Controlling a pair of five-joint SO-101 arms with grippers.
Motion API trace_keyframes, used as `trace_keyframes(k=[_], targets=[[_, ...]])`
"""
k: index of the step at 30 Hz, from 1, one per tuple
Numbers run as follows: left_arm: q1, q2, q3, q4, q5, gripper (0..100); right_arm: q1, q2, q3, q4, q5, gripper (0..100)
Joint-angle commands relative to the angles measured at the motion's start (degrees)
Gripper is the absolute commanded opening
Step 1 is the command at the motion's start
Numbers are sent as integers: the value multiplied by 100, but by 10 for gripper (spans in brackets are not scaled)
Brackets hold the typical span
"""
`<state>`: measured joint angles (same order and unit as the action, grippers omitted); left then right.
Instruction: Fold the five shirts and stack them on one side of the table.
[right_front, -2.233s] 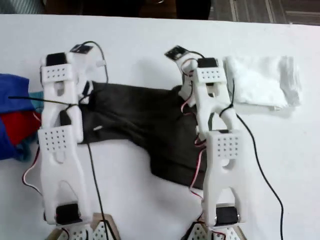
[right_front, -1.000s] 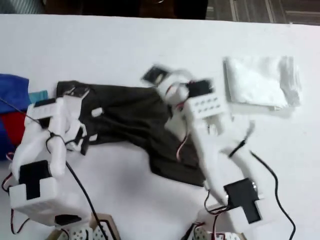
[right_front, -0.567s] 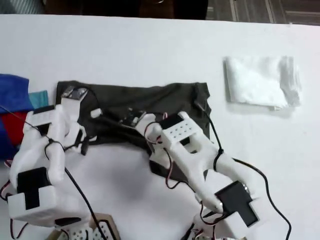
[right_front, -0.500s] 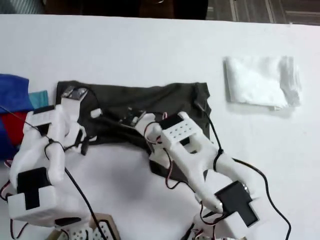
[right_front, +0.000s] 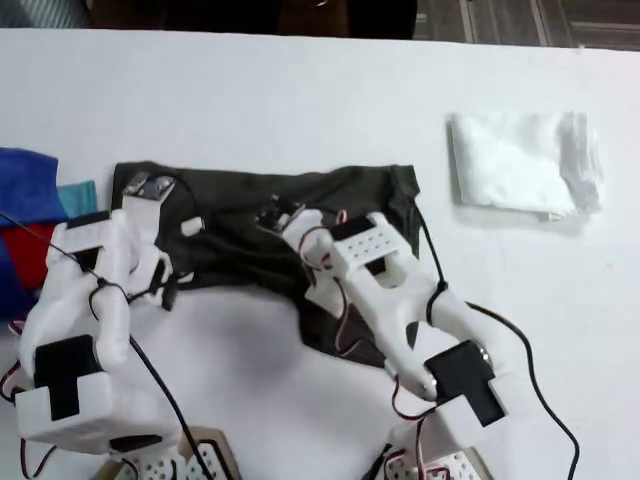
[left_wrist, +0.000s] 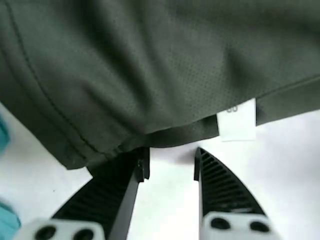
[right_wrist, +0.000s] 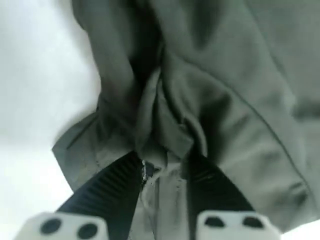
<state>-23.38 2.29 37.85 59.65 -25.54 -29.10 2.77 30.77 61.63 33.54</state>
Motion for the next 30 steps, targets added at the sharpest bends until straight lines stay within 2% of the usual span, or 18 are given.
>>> trace_keyframes(k=[1,8,15,18,21,24,30], targets=[[-62,-26,13,-308,35,162,40,13,-615,576,-79,12],[-62,-26,13,-316,35,162,40,13,-1503,1341,-79,19],[-62,-26,13,-316,35,162,-22,48,-1565,1376,-79,23],[-62,-26,13,-316,35,162,-259,57,-1565,1499,-79,29],[-62,-26,13,-316,35,162,-602,66,-1565,1613,-79,106],[-62,-26,13,-316,35,162,-611,75,-1565,1490,-70,200],[-62,-26,13,-316,35,162,-303,92,-1556,1226,-70,211]])
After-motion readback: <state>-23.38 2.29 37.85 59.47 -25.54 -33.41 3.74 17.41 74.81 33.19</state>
